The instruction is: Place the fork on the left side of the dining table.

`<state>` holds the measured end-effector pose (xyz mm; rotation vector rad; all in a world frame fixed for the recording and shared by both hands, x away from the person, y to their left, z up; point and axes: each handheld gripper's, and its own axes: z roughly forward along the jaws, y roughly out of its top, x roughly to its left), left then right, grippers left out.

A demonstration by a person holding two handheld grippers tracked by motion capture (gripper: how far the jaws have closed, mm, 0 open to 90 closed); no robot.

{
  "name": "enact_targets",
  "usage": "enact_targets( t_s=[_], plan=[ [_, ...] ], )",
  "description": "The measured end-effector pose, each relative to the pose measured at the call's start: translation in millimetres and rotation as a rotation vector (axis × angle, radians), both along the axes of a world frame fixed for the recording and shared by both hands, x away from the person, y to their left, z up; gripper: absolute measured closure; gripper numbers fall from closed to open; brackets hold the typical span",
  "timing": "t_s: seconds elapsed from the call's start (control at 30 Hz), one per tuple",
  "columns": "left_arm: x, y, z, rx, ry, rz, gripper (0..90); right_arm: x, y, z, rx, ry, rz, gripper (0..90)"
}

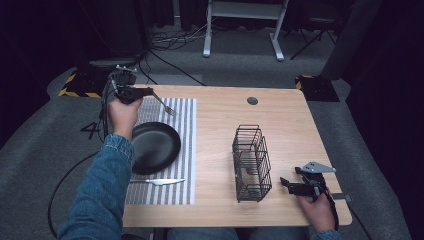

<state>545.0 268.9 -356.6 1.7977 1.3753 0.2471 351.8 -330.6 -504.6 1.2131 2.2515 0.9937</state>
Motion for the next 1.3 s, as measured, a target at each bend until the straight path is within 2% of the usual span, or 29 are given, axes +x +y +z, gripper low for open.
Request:
enact_targets(
  t_s=[0.13, 0.27, 0.47, 0.73, 0.9, 1.03, 1.3],
  plan=[
    [-1.1, -0.8, 0.0, -0.016, 0.020, -0.006, 86.7, 0.0, 0.0, 0.0, 0.000, 0.000, 0.000, 21.4],
    [-1.4, -3.5, -1.7, 0.010, 0.042, -0.001, 86.7, 0.1, 0.1, 0.0, 0.000, 0.000, -0.001, 21.3],
    [-0.4, -5.0, -4.2, -0.009, 0.047, -0.005, 86.6, 0.0, 0.1, 0.0, 0.000, 0.000, -0.001, 21.3],
    [0.9, -3.9, -6.3, -0.001, 0.061, 0.006, 86.7, 0.1, 0.1, 0.0, -0.001, 0.000, -0.001, 21.3],
    [2.1, -1.4, -7.4, -0.011, 0.073, 0.018, 86.3, 0.1, 0.1, 0.0, 0.000, 0.000, -0.001, 21.3],
    [3.0, -1.6, -9.1, 0.025, 0.056, 0.032, 81.6, 0.0, 0.1, 0.0, 0.000, 0.000, -0.001, 21.3],
    [8.5, 4.9, -16.1, 0.048, 0.063, 0.051, 73.4, 0.1, 0.1, 0.0, 0.000, 0.000, -0.001, 21.3]
  ],
)
